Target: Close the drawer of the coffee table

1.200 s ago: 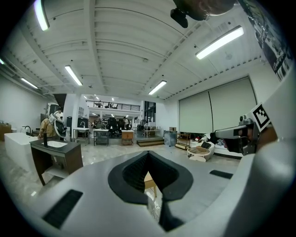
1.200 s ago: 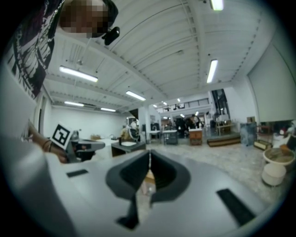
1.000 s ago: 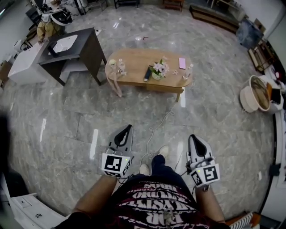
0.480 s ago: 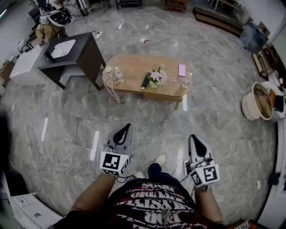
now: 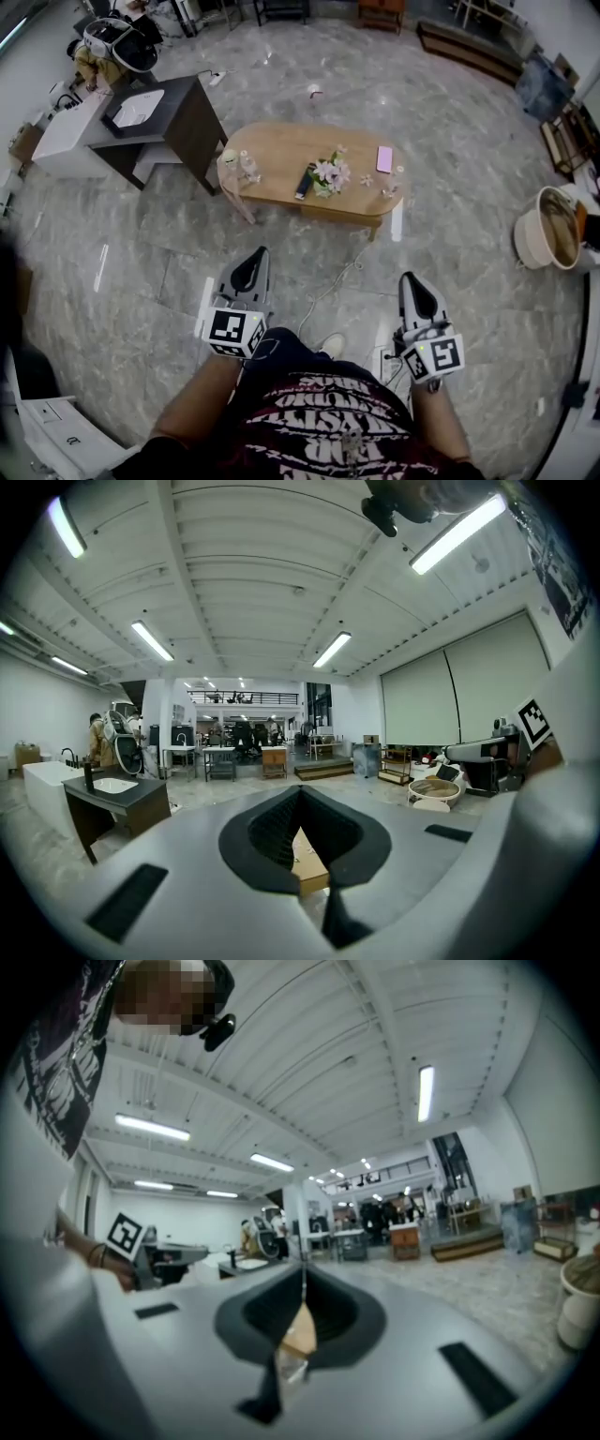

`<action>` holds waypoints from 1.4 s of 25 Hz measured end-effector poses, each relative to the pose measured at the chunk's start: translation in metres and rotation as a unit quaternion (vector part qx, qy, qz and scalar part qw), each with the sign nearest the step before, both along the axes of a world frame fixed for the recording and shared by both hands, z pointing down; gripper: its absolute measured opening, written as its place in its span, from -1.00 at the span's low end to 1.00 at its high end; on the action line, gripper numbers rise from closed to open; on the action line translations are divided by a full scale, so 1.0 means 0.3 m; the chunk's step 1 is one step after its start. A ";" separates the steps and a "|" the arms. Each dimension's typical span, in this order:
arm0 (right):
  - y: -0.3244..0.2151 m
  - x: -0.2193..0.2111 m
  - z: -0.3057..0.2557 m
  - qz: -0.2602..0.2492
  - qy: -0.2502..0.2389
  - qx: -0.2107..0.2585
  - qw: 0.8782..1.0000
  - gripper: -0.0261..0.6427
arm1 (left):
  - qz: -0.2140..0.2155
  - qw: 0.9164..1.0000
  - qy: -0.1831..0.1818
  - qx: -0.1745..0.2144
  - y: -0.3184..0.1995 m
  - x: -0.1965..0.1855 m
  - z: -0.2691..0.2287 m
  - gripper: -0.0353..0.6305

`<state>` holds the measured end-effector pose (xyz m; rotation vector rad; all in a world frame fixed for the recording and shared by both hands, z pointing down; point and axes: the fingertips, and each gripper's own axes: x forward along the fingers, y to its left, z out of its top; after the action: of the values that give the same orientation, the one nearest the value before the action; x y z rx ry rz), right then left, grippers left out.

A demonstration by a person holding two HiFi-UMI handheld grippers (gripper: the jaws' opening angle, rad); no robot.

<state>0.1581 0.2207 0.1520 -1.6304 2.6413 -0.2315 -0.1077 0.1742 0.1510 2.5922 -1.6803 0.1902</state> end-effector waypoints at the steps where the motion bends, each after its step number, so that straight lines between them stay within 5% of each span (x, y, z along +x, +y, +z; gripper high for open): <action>1: -0.007 0.007 -0.007 -0.001 -0.002 0.001 1.000 -0.82 | -0.002 1.000 0.002 -0.001 -0.002 0.006 -0.003 -0.82; 23: -0.197 0.068 0.068 0.009 -0.008 -0.019 1.000 -0.82 | 0.028 0.999 -0.003 -0.019 -0.205 0.101 0.073 -0.82; 35: -0.547 -0.072 0.227 0.011 -0.015 -0.082 0.996 -0.82 | 0.028 0.996 -0.003 -0.090 -0.540 -0.086 0.242 -0.82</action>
<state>0.1364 0.0567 0.2202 -1.6862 2.6425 -0.4805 -0.1334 0.0123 0.2236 2.5088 -1.5155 0.3358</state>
